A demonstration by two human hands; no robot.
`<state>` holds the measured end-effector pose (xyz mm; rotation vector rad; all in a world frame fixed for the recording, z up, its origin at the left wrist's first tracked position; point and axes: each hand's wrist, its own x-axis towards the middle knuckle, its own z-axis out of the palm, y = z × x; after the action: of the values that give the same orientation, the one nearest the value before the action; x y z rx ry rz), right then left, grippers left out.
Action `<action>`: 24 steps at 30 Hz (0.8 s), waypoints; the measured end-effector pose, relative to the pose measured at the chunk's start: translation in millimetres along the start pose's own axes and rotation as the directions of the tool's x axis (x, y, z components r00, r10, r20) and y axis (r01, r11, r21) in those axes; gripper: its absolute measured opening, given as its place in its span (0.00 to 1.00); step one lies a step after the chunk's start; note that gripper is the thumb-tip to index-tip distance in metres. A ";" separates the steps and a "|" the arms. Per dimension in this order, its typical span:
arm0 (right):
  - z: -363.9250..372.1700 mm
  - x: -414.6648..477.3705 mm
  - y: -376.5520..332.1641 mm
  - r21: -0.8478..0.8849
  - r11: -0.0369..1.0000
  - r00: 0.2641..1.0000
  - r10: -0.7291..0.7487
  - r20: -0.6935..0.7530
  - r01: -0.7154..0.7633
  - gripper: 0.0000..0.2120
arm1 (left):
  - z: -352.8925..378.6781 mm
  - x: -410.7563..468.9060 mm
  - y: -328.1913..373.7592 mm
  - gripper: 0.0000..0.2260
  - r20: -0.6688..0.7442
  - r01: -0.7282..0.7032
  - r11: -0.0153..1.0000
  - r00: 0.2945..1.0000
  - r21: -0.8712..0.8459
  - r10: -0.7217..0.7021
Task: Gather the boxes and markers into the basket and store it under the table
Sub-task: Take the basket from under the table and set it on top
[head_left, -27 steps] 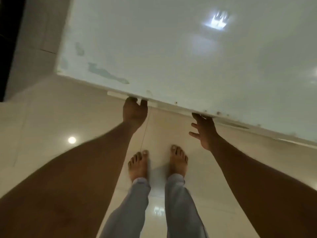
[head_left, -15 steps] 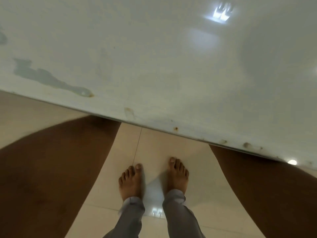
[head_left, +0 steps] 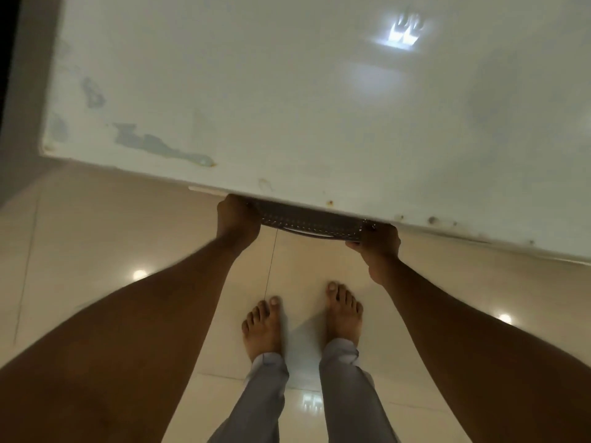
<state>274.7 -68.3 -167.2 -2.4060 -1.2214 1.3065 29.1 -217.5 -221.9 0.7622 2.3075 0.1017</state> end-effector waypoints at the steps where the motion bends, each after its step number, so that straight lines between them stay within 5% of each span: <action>1: -23.2 -1.6 -46.0 0.058 0.991 0.993 0.118 0.011 -0.119 0.27 | -1.2 -1.1 2.6 0.22 0.020 -0.029 1.000 0.999 0.004 0.029; 2: -36.1 -4.8 -87.8 -0.017 0.993 0.991 0.113 -0.069 -0.115 0.21 | -6.0 -2.7 4.3 0.22 0.015 -0.044 0.999 0.999 0.032 0.044; 3: -39.2 -28.8 -109.5 -0.044 0.996 0.996 0.083 0.021 -0.082 0.15 | -11.8 -6.0 9.1 0.22 0.029 0.002 0.999 1.000 0.050 -0.003; 6: -68.2 -79.9 -119.4 0.047 0.994 0.994 0.098 0.054 -0.101 0.11 | -1.9 -13.5 0.3 0.21 0.087 -0.143 0.975 0.988 0.169 0.130; 9: -71.6 -124.2 -90.0 0.196 0.966 0.984 0.159 0.075 -0.171 0.08 | -39.3 24.9 5.7 0.24 -0.028 -0.227 0.956 0.971 0.187 0.236; 12: -77.6 -154.5 -75.6 0.292 0.932 0.977 0.198 0.083 -0.214 0.07 | -164.9 -58.4 77.6 0.14 0.011 -0.101 0.993 0.995 -0.056 0.101; 15: -79.7 -194.1 -51.1 0.292 0.935 0.977 0.171 0.128 -0.201 0.07 | -221.0 -129.4 83.4 0.14 0.015 -0.133 0.956 0.990 -0.260 0.142; 24: -155.1 -334.2 5.8 0.280 0.951 0.981 0.088 0.173 -0.135 0.09 | -244.2 -289.9 34.8 0.14 0.021 -0.118 0.957 0.992 -0.265 0.128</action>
<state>297.6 -273.5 138.1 -2.2238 -0.8612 1.6123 59.7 -315.5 144.6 0.7616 2.1528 0.4380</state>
